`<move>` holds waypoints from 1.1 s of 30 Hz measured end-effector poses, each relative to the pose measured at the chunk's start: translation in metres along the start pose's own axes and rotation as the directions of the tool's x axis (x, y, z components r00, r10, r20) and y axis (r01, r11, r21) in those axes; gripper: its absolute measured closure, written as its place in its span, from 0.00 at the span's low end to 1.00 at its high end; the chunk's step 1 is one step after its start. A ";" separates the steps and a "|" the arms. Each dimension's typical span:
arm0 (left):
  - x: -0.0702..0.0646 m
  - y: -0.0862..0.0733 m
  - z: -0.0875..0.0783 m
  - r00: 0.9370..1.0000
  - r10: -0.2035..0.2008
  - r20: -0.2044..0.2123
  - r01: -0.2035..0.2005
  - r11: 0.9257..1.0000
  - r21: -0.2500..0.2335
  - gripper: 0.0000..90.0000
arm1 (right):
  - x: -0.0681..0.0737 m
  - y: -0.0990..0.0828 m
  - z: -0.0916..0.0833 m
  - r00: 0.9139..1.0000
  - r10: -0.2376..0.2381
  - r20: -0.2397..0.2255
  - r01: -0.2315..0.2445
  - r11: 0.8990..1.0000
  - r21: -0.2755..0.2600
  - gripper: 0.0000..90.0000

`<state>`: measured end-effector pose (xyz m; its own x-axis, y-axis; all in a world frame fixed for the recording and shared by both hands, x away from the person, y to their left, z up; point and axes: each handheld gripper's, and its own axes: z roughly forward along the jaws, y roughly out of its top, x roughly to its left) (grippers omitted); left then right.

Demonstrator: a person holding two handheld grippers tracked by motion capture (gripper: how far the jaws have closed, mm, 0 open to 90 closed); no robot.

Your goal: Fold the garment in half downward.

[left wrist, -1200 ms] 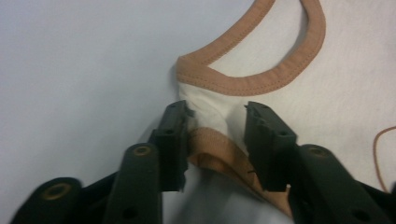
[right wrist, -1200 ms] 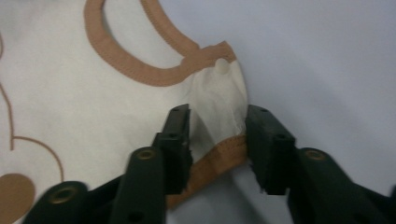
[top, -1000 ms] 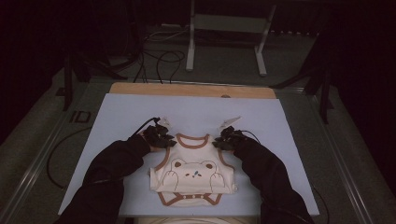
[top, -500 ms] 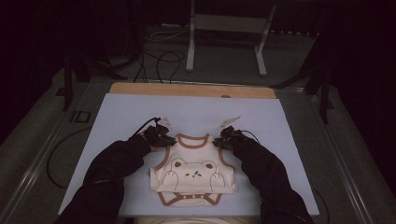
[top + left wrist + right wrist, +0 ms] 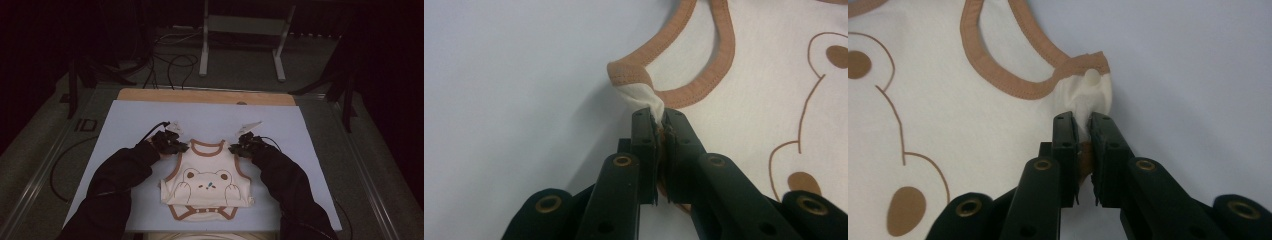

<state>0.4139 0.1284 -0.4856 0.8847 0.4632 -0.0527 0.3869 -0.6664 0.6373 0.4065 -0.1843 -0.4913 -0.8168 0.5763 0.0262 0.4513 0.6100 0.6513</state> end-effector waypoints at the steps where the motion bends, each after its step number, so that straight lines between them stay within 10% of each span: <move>1: 0.000 0.001 -0.001 1.000 0.003 0.001 -0.003 1.000 -0.001 0.95 | 0.000 0.001 -0.001 1.000 -0.006 0.001 0.006 1.000 -0.002 0.92; 33: 0.001 0.034 -0.048 0.997 0.055 -0.055 -0.060 0.994 -0.092 0.95 | -0.009 0.034 -0.034 0.999 -0.026 0.048 0.031 0.995 -0.096 0.92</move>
<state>0.4151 0.1342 -0.4275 0.8891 0.4570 0.0249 0.3075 -0.6367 0.7072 0.4168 -0.1876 -0.4436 -0.8102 0.5856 -0.0271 0.3896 0.5725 0.7214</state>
